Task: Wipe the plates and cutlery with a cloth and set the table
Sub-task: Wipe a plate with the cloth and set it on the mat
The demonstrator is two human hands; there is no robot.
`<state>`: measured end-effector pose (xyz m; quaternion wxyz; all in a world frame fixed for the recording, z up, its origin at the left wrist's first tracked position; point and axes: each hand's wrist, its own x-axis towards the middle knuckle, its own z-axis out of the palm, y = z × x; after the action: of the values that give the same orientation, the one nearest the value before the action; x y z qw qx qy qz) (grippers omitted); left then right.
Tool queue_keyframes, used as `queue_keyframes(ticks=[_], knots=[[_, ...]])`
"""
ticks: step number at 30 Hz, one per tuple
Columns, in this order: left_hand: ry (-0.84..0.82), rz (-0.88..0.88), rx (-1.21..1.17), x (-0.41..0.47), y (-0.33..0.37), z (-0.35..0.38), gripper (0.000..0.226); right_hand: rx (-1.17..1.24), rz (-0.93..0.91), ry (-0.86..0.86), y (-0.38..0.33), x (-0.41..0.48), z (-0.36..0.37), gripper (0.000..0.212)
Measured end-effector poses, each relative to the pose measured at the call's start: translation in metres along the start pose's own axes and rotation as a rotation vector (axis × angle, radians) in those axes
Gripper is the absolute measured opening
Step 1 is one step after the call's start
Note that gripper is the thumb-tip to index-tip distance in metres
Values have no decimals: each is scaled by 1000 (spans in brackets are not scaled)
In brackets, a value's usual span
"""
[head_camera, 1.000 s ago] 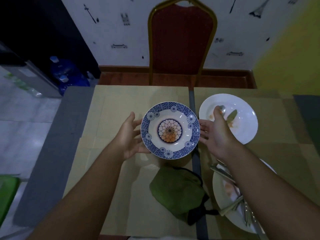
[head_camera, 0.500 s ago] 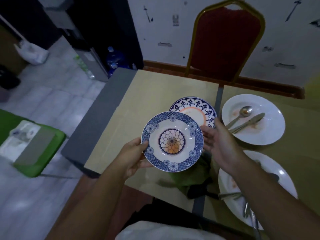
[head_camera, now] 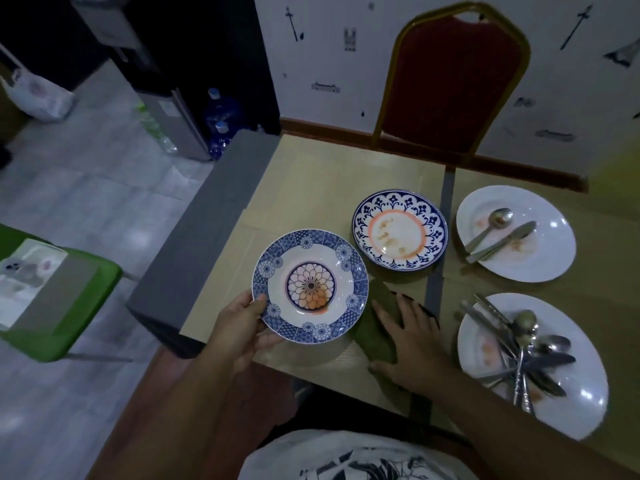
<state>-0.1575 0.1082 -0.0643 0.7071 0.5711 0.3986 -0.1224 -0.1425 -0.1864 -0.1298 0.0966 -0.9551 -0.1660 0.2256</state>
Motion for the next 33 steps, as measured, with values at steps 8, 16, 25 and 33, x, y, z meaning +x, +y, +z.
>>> queue_keyframes(ticks=[8, 16, 25, 33], knots=[[-30, -40, 15, 15, -3, -10, 21, 32, 116, 226, -16, 17, 20, 72], [-30, -30, -11, 16, 1, -8, 21, 595, 309, 501, -17, 7, -11, 56], [-83, -39, 11, -5, -6, 22, 22, 76, -152, 308, -67, 13, -75, 62], [-154, -30, 19, -25, -3, 35, 25, -30, -348, 270, -84, 16, -56, 59]])
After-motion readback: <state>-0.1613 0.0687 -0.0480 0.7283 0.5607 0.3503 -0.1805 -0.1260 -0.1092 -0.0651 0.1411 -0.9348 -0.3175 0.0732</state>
